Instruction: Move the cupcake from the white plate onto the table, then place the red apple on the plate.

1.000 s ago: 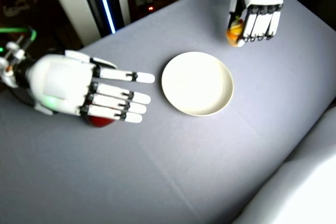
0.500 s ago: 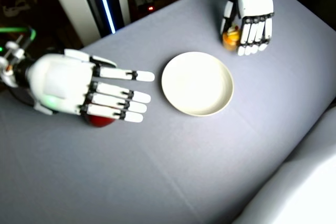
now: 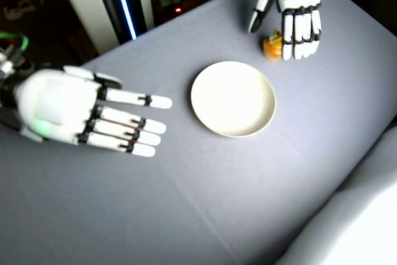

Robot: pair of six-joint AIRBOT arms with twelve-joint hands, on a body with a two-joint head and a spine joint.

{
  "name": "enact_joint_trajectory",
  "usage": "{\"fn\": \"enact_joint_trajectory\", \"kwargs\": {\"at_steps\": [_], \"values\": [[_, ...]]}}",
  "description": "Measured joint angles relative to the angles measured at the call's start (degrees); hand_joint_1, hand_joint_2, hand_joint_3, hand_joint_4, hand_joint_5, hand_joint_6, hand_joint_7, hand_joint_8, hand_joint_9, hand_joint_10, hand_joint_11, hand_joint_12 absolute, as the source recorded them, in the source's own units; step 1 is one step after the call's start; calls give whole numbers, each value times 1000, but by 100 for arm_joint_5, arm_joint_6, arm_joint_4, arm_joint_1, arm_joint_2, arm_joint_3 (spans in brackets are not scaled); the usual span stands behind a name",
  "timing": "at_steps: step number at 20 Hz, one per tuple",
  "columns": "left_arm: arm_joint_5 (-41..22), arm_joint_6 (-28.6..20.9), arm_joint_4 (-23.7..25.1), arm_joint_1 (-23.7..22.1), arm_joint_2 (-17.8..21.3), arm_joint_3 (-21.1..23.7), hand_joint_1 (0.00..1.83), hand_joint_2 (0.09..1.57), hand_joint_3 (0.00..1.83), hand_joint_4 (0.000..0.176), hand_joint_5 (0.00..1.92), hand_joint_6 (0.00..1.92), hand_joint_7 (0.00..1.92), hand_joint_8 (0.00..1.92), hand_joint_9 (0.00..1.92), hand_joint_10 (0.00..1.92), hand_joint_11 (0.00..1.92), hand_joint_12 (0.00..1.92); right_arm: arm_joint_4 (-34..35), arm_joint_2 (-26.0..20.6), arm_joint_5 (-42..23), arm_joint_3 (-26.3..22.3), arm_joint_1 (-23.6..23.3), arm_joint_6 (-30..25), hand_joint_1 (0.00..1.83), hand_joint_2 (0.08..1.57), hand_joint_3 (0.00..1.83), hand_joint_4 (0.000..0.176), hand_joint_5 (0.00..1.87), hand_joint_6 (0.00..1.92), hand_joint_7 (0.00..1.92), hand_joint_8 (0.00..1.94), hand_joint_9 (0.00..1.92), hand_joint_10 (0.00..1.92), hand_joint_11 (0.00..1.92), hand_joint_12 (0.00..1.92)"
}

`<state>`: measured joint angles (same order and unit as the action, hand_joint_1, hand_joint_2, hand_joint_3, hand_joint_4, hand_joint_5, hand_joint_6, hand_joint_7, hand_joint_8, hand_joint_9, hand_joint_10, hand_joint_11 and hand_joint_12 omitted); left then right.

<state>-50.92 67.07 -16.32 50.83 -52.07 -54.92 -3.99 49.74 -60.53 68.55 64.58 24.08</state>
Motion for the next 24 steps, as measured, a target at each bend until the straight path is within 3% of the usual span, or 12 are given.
{"fn": "enact_joint_trajectory", "kwargs": {"at_steps": [1, 2, 4, 5, 6, 7, 8, 12, 15, 17, 21, 24], "values": [[-118, -4, 37, 37, 52, 59, 657, 843, 0, 174, 10, 0, 25, 7, 21, 5, 0, 251, -20, 0, 79, 7, 0, 0, 984, 865, 0, 174, 0, 0, 42, 8, 3, 1, 0, 0], [-293, -4, 68, 87, 103, 120, 651, 822, 0, 176, 0, 0, 0, 0, 0, 0, 0, 84, -76, -2, 195, 42, 0, -2, 965, 852, 0, 119, 0, 0, 93, 5, 104, 14, 117, 65], [-463, -2, 50, 109, 170, 210, 660, 814, 0, 176, 0, 0, 0, 0, 0, 0, 0, 73, -131, -9, 348, 90, 0, 0, 913, 835, 0, 134, 6, 0, 162, 3, 192, 12, 196, 126], [-575, -7, 83, 120, 188, 221, 615, 793, 0, 176, 0, 0, 0, 0, 0, 0, 0, 64, -129, -7, 417, 103, 0, -2, 941, 844, 1, 67, 302, 9, 520, 19, 622, 52, 428, 694], [-638, -15, 90, 120, 188, 225, 615, 793, 0, 176, 0, 0, 0, 0, 0, 0, 0, 64, -146, -2, 433, 109, 0, -4, 941, 844, 1, 67, 302, 9, 520, 19, 622, 52, 428, 694], [-693, -90, 103, 120, 188, 225, 608, 808, 0, 176, 0, 0, 0, 0, 0, 0, 0, 2, -162, 26, 439, 138, 0, -7, 1214, 896, 2, 0, 794, 19, 885, 41, 951, 104, 614, 953], [-723, -118, 131, 120, 188, 225, 609, 813, 1, 176, 0, 0, 0, 0, 0, 0, 0, 0, -142, 55, 459, 149, -2, -4, 1362, 996, 2, 0, 1171, 265, 1144, 411, 1052, 841, 805, 1128], [-774, -136, 146, 122, 188, 225, 619, 820, 5, 176, 0, 0, 0, 0, 0, 0, 0, 0, -142, 63, 459, 173, -48, -9, 1276, 1026, 3, 0, 1240, 440, 1173, 763, 1120, 1138, 1061, 1482], [-833, -160, 164, 173, 225, 304, 641, 831, 7, 176, 0, 0, 0, 0, 0, 0, 0, 0, -181, 72, 553, 181, -212, 72, 1389, 1070, 0, 0, 1236, 263, 990, 1012, 1029, 1205, 933, 1285], [-903, -162, 162, 197, 247, 345, 662, 824, 1, 176, 7, 3, 0, 0, 0, 0, 0, 0, -212, 76, 621, 186, -463, 168, 1390, 1081, 2, 0, 951, 891, 1024, 896, 1060, 1058, 1017, 1141], [-1025, -227, 170, 221, 260, 345, 707, 831, 3, 176, 11, 3, 0, 0, 0, 0, 2, 0, -372, 223, 442, 282, -1086, 295, 1278, 1094, 2, 0, 1062, 589, 1046, 1130, 1079, 963, 926, 1405], [-1102, -289, 184, 284, 282, 391, 710, 852, 10, 176, 0, 0, 0, 0, 0, 0, 0, 0, -973, 643, 463, 485, -2048, 273, 1290, 1055, 2, 0, 1158, 444, 1133, 981, 1080, 875, 815, 1412]]}}
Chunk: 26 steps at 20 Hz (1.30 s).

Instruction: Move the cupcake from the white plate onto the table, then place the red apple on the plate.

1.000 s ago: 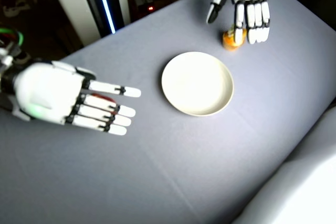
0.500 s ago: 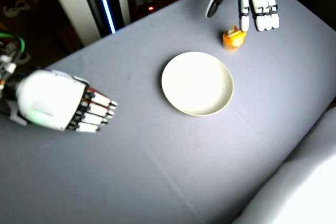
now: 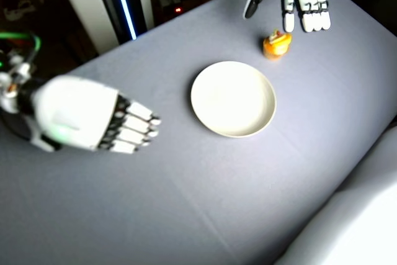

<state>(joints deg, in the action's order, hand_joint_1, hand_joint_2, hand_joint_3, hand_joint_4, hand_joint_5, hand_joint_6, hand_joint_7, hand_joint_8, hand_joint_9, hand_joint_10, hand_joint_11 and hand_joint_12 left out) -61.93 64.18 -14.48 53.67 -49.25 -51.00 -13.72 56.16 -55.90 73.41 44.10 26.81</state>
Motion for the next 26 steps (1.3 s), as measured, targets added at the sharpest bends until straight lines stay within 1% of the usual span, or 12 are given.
{"fn": "enact_joint_trajectory", "kwargs": {"at_steps": [1, 2, 3, 4, 6, 11, 18, 21, 23, 24, 25, 26], "values": [[-57, -26, 35, 20, 22, 22, 699, 849, 8, 176, 0, 0, 0, 0, 0, 0, 0, 0, -170, 214, -81, 105, -295, -103, 1374, 1039, 3, 0, 1102, 669, 1251, 589, 1022, 978, 460, 1150], [-59, -31, 35, 20, 22, 26, 699, 849, 8, 176, 0, 0, 0, 0, 0, 0, 0, 0, -146, 267, -122, 101, -332, -127, 1374, 1039, 3, 0, 1102, 669, 1251, 589, 1022, 978, 460, 1150], [-105, -44, 39, 20, 22, 26, 735, 853, 7, 176, 0, 0, 0, 0, 0, 0, 0, 0, -304, 282, -181, 103, -361, -153, 1267, 1029, 0, 0, 1120, 720, 1278, 514, 1191, 427, 837, 1107], [-92, -44, -22, 20, 24, 24, 770, 857, 7, 176, 0, 0, 0, 0, 0, 0, 0, 0, -457, 315, -142, 140, -391, -175, 1371, 1031, 0, 0, 1074, 771, 1333, 237, 1122, 878, 911, 1042], [-85, -52, -116, 46, 55, 7, 789, 849, 3, 176, 0, 0, 0, 0, 0, 0, 0, 0, -682, 625, 227, 382, -815, -219, 1393, 1022, 2, 0, 1110, 736, 1373, 127, 1087, 981, 804, 1118], [-258, -125, 203, 2, 17, 44, 802, 818, 0, 176, 0, 0, 0, 0, 0, 0, 0, 0, -1196, 2028, 1003, 1233, -1832, -739, 1404, 1030, 0, 0, 1288, 142, 1169, 630, 1094, 1095, 999, 1163], [-229, -118, 118, 0, 9, 13, 832, 834, 0, 155, 0, 0, 0, 0, 0, 0, 0, 0, -1523, 2551, 1792, 1652, -1788, -813, 1292, 1062, 0, 0, 1347, 8, 1046, 1171, 1101, 1138, 873, 1488], [-229, -125, 120, -7, 7, 13, 835, 835, 0, 176, 0, 0, 0, 0, 0, 0, 0, 0, -1722, 2559, 2017, 1631, -1781, -866, 1291, 1062, 0, 0, 1342, 4, 1051, 1172, 1050, 1260, 649, 1673], [-232, -129, 142, -4, 7, 13, 848, 842, 2, 176, 0, 0, 0, 0, 0, 0, 0, 0, -1742, 2559, 2013, 1617, -1784, -894, 1299, 1036, 0, 0, 1365, 6, 1129, 1027, 1057, 1111, 679, 1578], [-232, -133, 138, -4, 7, 13, 843, 837, 0, 176, 0, 0, 0, 0, 0, 0, 0, 0, -1753, 2559, 2002, 1609, -1784, -909, 1305, 1009, 1, 0, 1397, 8, 1207, 853, 1030, 810, 454, 1350], [-232, -144, 94, -2, 7, 13, 840, 836, 0, 176, 0, 0, 0, 0, 0, 0, 0, 0, -1845, 2573, 2017, 1609, -1784, -920, 1307, 1004, 0, 0, 1379, 4, 1266, 726, 1121, 656, 670, 1377], [-236, -146, 46, 2, 7, 13, 836, 832, 0, 176, 0, 0, 0, 0, 0, 0, 0, 0, -1904, 2581, 2026, 1587, -1784, -927, 1212, 921, 0, 0, 1021, 0, 1060, 412, 1055, 633, 778, 1320]]}}
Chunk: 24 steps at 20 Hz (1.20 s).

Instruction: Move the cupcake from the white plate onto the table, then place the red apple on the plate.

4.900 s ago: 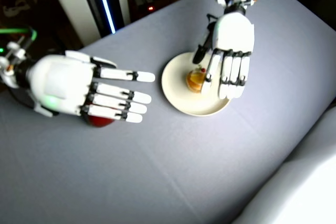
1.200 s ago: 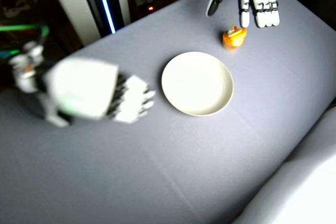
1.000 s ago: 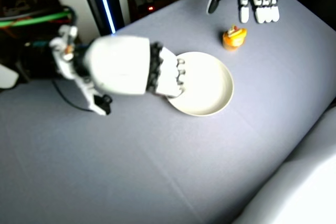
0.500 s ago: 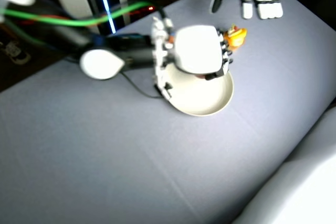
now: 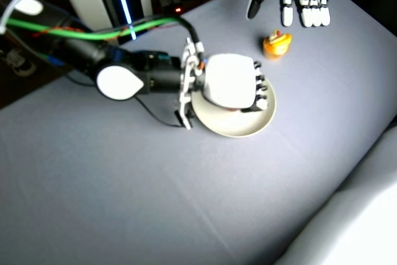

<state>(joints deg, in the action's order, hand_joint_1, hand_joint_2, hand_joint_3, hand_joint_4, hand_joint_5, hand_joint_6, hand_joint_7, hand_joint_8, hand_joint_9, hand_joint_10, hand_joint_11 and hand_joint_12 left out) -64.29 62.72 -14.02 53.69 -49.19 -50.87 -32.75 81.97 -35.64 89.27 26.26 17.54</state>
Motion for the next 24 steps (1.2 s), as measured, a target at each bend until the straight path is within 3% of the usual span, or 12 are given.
{"fn": "enact_joint_trajectory", "kwargs": {"at_steps": [1, 2, 3, 4, 6, 9, 14, 17, 20, 21, 23, 24], "values": [[2, 0, -9, 0, 0, 0, 830, 831, 0, 176, 0, 0, 0, 0, 0, 0, 0, 0, -15, 2, -7, -2, -4, -13, 1106, 903, 0, 0, 746, 0, 801, 162, 774, 495, 452, 1332], [-4, -2, 9, 0, 0, 0, 806, 839, 2, 176, 0, 0, 0, 0, 0, 0, 0, 0, -46, 4, 15, -9, -2, -17, 955, 866, 0, 128, 358, 0, 374, 32, 445, 187, 144, 1162], [-4, -2, 33, 0, 0, 0, 789, 838, 1, 176, 0, 0, 0, 0, 0, 0, 0, 0, -87, 2, 76, -9, 2, -15, 930, 827, 0, 166, 133, 0, 154, 7, 272, 59, 28, 1000], [-7, -4, 33, 0, -7, 0, 795, 839, 1, 176, 0, 0, 0, 0, 0, 0, 0, 0, -90, 2, 120, -9, 13, -17, 919, 811, 0, 174, 28, 0, 80, 3, 218, 19, 5, 902], [-17, -26, 28, -2, -31, 0, 792, 836, 0, 176, 0, 0, 0, 0, 0, 0, 0, 0, -79, -37, 118, -44, 15, -20, 978, 810, 0, 176, 0, 0, 3, 0, 35, 24, 0, 317], [-55, -39, 33, -2, -35, 0, 774, 841, 2, 176, 0, 0, 0, 0, 0, 0, 0, 0, -83, -184, 116, -219, 44, -9, 973, 804, 0, 176, 0, 0, 0, 0, 0, 0, 0, 42], [-186, -136, 20, 63, -15, 24, 786, 828, 0, 176, 0, 0, 0, 0, 0, 0, 0, 0, 295, -815, -184, -584, 299, 195, 673, 784, 0, 176, 0, 0, 0, 0, 0, 0, 0, 0], [-337, -195, -39, 105, 68, 37, 783, 793, 0, 175, 0, 0, 0, 0, 0, 0, 0, 0, 1187, -1464, -841, -977, 793, 433, 753, 784, 0, 176, 0, 0, 0, 0, 0, 0, 0, 0], [-813, -404, -13, 219, 203, 96, 732, 811, 0, 176, 0, 0, 0, 0, 0, 0, 15, 7, 2439, -2380, -2240, -1655, 1453, 1005, 753, 775, 0, 176, 0, 0, 0, 0, 0, 0, 0, 0], [-988, -474, -11, 297, 251, 125, 636, 826, 1, 164, 0, 0, 53, 18, 63, 23, 129, 59, 2739, -2546, -2747, -1764, 1714, 1012, 765, 853, 5, 176, 0, 0, 0, 0, 0, 0, 0, 0], [-1298, -664, -22, 424, 289, 149, 560, 938, 3, 158, 18, 0, 80, 1, 77, 3, 111, 93, 3300, -2741, -3624, -2011, 2378, 1023, 733, 992, 16, 176, 0, 0, 0, 0, 0, 0, 8, 4], [-1438, -767, -35, 474, 306, 149, 684, 1032, 14, 120, 137, 18, 67, 0, 45, 0, 21, 22, 3504, -2769, -3956, -2124, 2673, 1023, 681, 1042, 9, 105, 15, 1, 83, 7, 107, 14, 168, 75]]}}
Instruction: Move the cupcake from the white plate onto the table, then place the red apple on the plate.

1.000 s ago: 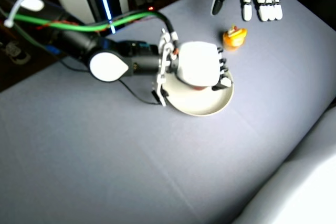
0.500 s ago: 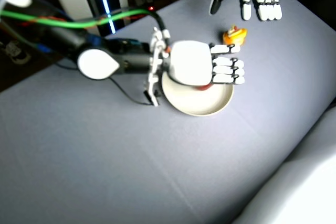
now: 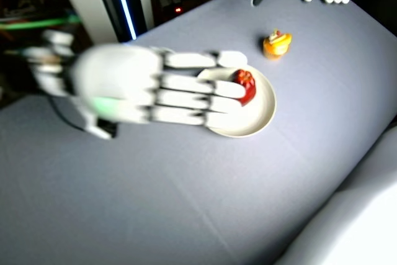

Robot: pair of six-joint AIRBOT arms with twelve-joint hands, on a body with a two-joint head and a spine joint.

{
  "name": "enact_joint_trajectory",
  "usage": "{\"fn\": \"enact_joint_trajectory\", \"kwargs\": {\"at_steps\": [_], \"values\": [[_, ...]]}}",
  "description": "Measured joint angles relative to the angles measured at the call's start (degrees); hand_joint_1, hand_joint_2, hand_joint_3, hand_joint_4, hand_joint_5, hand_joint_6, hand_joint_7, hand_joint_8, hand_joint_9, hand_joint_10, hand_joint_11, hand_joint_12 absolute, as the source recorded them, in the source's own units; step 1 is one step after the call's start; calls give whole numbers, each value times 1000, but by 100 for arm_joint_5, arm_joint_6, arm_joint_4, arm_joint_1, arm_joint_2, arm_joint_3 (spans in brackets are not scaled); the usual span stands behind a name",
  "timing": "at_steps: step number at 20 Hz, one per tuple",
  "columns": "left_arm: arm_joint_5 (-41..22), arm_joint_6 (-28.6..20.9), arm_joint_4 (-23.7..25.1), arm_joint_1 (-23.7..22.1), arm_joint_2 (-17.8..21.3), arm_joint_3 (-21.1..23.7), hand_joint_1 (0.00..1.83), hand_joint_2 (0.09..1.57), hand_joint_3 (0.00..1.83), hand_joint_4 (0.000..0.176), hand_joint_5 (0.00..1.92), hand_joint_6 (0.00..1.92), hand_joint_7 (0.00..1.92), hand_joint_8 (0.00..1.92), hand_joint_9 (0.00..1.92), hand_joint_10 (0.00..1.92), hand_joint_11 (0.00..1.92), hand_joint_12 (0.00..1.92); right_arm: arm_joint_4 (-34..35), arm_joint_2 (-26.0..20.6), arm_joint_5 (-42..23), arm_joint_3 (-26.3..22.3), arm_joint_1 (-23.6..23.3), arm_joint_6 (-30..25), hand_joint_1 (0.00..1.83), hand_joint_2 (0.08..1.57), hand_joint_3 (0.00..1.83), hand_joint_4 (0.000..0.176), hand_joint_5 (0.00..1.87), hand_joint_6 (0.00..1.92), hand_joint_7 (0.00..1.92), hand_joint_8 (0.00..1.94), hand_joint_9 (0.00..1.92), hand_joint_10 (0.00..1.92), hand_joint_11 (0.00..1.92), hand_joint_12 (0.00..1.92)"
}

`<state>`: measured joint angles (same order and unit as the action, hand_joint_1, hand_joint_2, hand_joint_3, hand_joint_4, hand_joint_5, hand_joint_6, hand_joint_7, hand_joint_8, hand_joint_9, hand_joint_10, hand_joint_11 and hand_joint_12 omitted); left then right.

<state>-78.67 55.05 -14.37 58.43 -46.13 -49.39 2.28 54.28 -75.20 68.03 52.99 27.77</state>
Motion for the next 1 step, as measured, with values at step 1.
{"fn": "enact_joint_trajectory", "kwargs": {"at_steps": [1], "values": [[-210, -125, -59, 61, 7, 0, 771, 1119, 14, 67, 378, 32, 124, 4, 86, 5, 47, 25, 249, -15, -396, -122, 328, -2, 629, 1111, 28, 104, 25, 3, 100, 6, 116, 9, 152, 67]]}}
